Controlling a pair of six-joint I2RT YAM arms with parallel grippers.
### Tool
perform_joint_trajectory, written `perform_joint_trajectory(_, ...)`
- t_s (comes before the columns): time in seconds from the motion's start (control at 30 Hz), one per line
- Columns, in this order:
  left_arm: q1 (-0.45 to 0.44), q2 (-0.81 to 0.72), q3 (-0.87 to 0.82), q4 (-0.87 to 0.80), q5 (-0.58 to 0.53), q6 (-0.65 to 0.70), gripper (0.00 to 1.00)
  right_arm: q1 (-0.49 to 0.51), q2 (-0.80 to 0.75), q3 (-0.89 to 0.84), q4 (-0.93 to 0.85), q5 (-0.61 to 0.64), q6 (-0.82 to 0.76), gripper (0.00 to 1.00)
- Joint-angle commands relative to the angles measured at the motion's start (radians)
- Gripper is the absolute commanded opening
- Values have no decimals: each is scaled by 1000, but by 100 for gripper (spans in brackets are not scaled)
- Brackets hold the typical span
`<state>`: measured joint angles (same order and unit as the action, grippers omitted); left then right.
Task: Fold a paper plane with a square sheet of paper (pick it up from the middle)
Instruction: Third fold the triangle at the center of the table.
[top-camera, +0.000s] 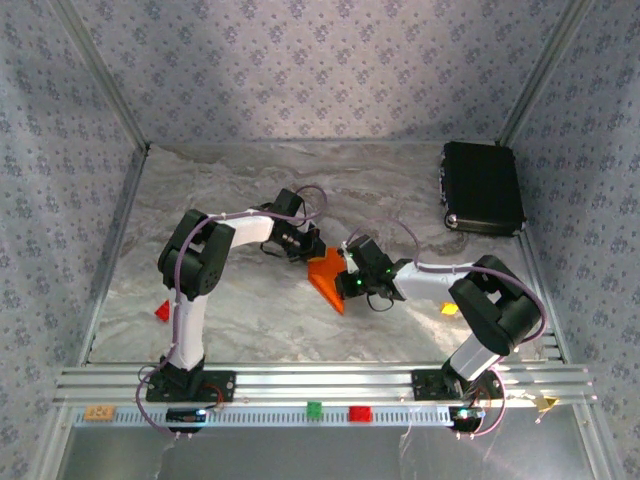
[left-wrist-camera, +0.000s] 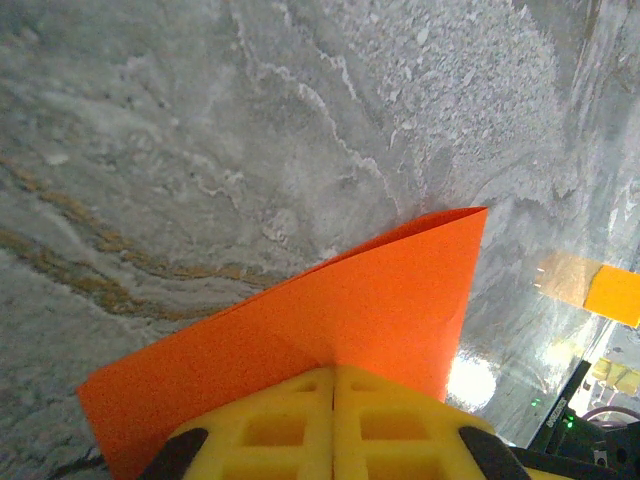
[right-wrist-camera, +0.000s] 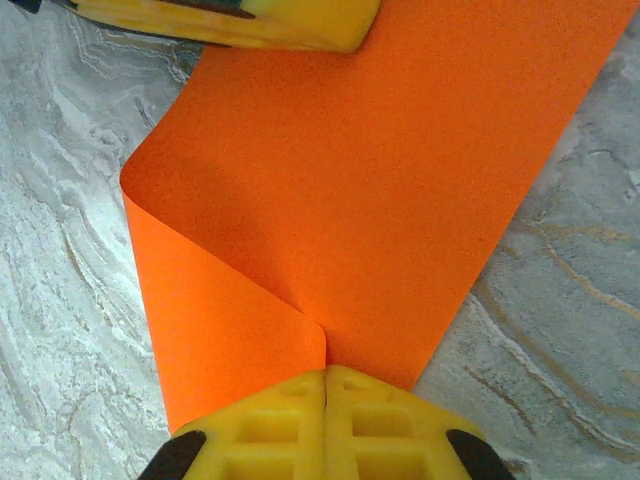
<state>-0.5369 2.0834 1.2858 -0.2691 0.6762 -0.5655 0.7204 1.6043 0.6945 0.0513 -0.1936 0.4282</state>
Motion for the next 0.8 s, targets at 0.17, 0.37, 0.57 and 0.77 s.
perform_joint_trajectory(0.17, -4, 4, -33, -50, -47, 7, 7, 3, 19, 10, -15, 24, -3, 0)
perform_joint_trajectory(0.37, -4, 4, -33, -49, -49, 6, 6, 2, 25, 2, -20, 31, 0, 0)
perform_joint_trajectory(0.57, -4, 4, -31, -50, -49, 7, 6, 1, 26, -3, -16, 31, 1, 0)
perform_joint_trajectory(0.77, -5, 1, -2, -66, -47, 15, 7, 0, 27, -5, -19, 34, 3, 0)
